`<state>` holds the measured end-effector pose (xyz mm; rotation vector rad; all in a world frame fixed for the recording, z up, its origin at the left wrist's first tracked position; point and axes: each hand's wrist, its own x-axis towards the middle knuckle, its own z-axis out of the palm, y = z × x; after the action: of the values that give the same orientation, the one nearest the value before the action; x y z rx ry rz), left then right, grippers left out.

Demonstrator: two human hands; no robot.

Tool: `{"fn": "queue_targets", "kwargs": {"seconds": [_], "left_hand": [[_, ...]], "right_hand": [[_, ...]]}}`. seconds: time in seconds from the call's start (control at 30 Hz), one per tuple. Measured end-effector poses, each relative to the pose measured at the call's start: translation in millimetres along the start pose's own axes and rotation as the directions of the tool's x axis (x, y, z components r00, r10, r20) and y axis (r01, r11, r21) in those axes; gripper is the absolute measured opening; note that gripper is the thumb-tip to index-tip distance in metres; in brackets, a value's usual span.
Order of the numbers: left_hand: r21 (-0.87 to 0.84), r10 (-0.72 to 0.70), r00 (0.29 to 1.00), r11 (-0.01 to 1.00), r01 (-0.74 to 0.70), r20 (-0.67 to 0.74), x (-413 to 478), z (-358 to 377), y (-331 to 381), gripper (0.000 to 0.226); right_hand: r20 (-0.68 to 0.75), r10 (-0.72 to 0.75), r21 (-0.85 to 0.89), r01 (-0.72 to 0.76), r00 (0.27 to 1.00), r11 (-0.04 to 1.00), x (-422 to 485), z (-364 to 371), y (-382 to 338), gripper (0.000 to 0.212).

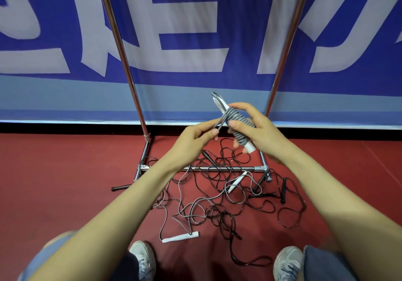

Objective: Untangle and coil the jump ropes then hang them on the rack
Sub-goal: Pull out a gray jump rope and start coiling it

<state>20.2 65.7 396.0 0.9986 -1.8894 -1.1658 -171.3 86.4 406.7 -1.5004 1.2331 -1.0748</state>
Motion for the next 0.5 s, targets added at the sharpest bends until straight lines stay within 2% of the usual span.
{"fn": "queue_targets", "kwargs": {"seconds": [0.1,0.23,0.3,0.5], "left_hand": [[-0.013,-0.010,1.000,1.000,0.010,-0.016,0.6,3.0,-1.1,0.033],[-0.285,-0.090,0.996,0.955,0.078,-0.027,0.6,3.3,4.0,0.020],[-0.376,-0.128,0.991,0.921,0.106,-0.033,3.1,-3.7,6.1,0.021],[-0.271,-0.152,0.985,0.954,0.125,-0.081,4.2,-17.8,-0.4,0.013]], "right_hand": [[-0.016,-0.001,0.024,0.001,1.000,1.000,0.5,-0.4,-0.7,0.023],[-0.010,0.012,0.037,-0.011,1.000,0.999,2.7,-0.3,-3.5,0.019],[-0.016,0.012,0.064,-0.011,1.000,0.998,2.9,-1.6,-4.5,0.019],[0.081,0.035,0.155,-0.047,0.996,0.987,-0.2,-3.1,-7.4,0.029]]}}
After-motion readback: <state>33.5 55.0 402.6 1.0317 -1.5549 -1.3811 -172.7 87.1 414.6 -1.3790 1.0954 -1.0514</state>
